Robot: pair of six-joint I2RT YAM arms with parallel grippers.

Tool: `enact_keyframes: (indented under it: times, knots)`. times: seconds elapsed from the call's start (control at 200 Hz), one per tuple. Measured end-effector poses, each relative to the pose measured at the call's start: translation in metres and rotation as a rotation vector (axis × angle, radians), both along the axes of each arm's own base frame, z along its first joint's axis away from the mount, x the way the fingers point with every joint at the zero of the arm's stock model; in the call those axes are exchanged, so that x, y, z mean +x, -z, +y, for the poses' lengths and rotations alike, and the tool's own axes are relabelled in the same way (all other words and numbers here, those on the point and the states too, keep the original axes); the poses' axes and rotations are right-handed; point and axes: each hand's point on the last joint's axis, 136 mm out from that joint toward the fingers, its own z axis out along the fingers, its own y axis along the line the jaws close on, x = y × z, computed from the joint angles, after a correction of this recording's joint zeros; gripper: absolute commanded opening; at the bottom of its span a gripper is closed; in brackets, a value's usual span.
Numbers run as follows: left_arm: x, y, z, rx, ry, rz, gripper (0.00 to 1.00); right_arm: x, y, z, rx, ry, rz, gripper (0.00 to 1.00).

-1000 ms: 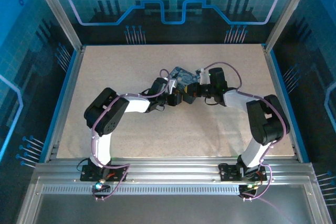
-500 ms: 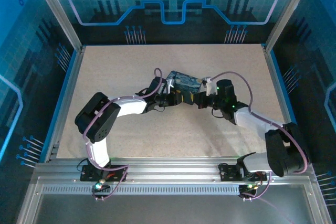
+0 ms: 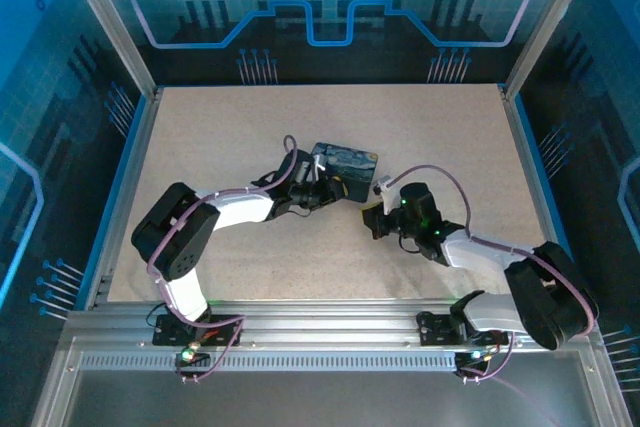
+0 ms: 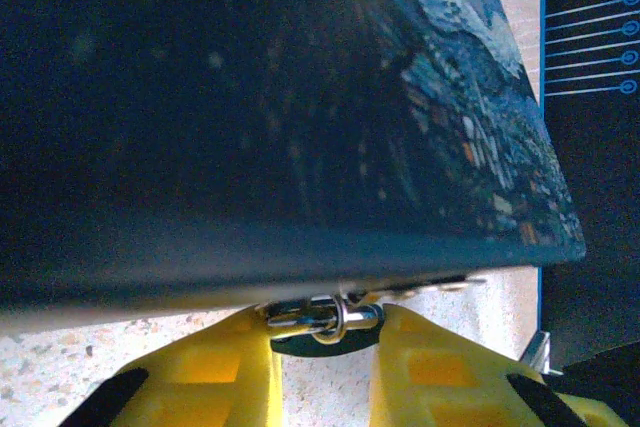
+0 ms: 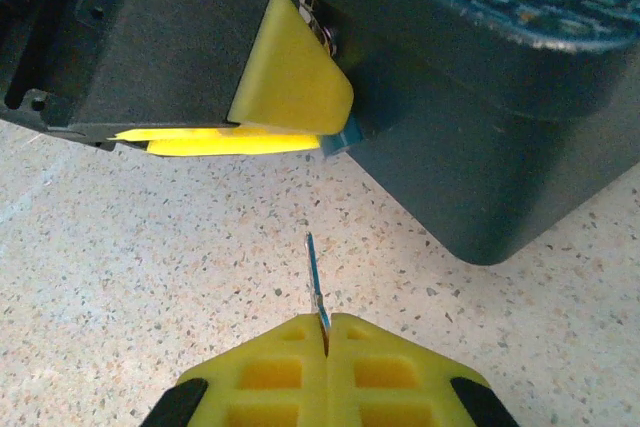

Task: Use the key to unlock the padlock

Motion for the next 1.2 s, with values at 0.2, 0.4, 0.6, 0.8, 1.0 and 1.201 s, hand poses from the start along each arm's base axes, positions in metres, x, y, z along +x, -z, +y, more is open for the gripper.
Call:
enact_keyframes:
  times: [0.2,0.4,0.6,0.8,1.0,1.201]
  knots:
    - [-0.003,0.001,-0.001,-0.009,-0.011,0.026,0.22,0.004,0.008,0.006,-0.021,-0.016,-0.033,0.00]
    - [-0.005,-0.002,-0.002,-0.013,-0.009,0.026,0.22,0.004,0.019,0.007,-0.033,-0.028,-0.036,0.00]
    - [-0.009,-0.005,0.000,-0.017,-0.005,0.025,0.22,0.006,0.026,0.010,-0.033,-0.035,-0.032,0.00]
    - [-0.012,0.000,0.001,-0.011,-0.003,0.034,0.23,0.006,0.029,0.012,-0.025,-0.046,-0.028,0.00]
    - [-0.014,0.001,0.001,-0.008,-0.002,0.037,0.22,0.006,0.033,0.018,-0.016,-0.072,-0.007,0.00]
    - [-0.014,0.001,0.001,-0.008,-0.002,0.037,0.22,0.011,0.026,0.023,0.002,-0.083,-0.024,0.00]
